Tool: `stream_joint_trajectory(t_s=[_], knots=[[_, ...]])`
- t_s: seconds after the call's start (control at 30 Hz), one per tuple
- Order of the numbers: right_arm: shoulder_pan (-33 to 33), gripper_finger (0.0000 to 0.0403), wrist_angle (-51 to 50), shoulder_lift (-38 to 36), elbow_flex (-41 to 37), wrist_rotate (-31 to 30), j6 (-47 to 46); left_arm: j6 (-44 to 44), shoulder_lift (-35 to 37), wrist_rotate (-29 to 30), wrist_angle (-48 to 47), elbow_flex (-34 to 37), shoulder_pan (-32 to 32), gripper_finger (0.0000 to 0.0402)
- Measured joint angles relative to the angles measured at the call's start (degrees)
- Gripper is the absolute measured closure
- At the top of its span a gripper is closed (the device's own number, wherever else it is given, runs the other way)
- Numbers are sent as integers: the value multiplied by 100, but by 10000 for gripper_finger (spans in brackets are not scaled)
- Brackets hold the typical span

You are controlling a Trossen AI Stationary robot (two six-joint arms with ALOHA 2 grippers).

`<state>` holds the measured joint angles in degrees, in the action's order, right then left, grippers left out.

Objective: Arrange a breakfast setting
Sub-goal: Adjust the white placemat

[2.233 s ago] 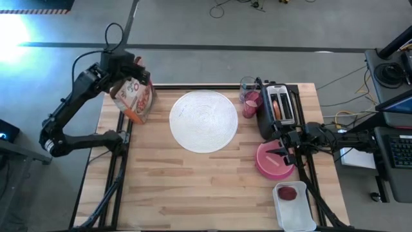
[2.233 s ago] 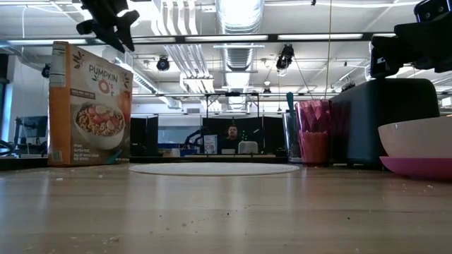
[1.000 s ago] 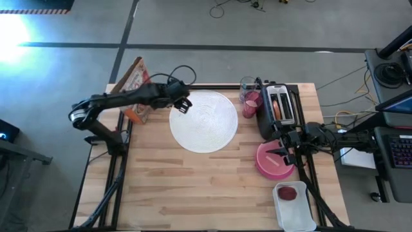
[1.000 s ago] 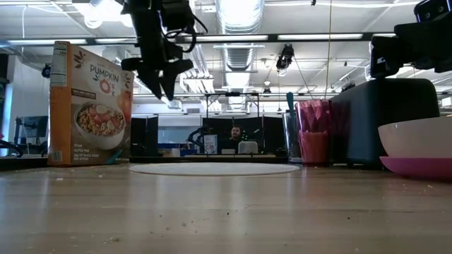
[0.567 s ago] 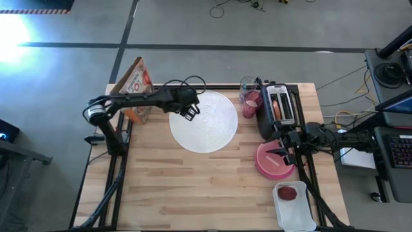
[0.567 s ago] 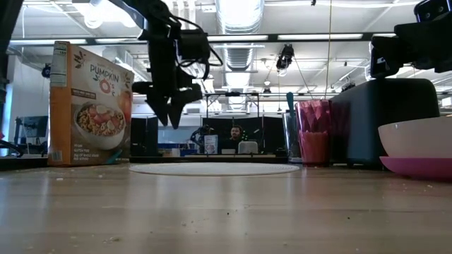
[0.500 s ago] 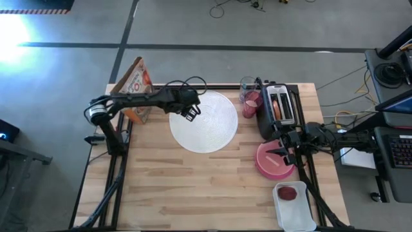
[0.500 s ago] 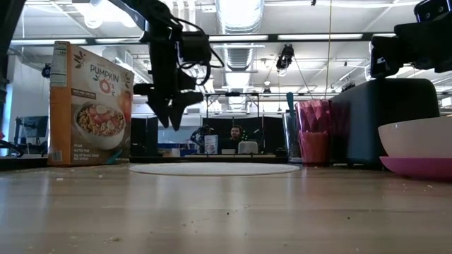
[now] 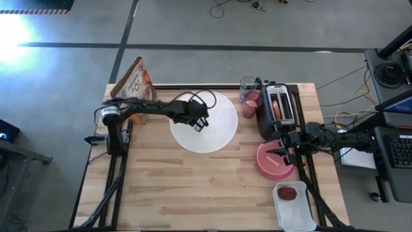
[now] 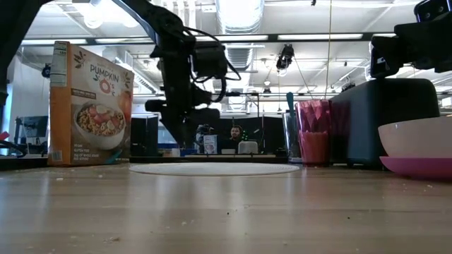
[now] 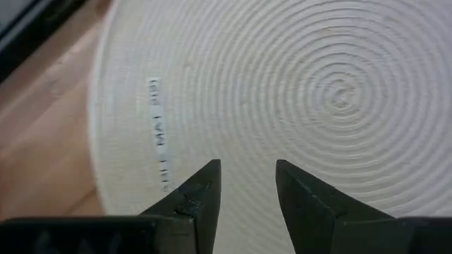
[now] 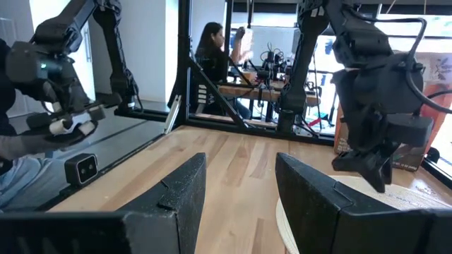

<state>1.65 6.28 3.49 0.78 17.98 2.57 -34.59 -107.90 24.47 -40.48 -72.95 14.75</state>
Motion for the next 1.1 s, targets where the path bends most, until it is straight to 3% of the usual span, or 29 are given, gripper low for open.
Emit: stream_joint_trajectory(t_s=[0.53, 1.1], knots=[[-2, 241, -2, 0, -2, 0, 0, -410, -447, -545, 177, 0, -368, 286], [-2, 241, -2, -2, -2, 0, 0, -1128, -420, -766, -461, 253, -1543, 286]])
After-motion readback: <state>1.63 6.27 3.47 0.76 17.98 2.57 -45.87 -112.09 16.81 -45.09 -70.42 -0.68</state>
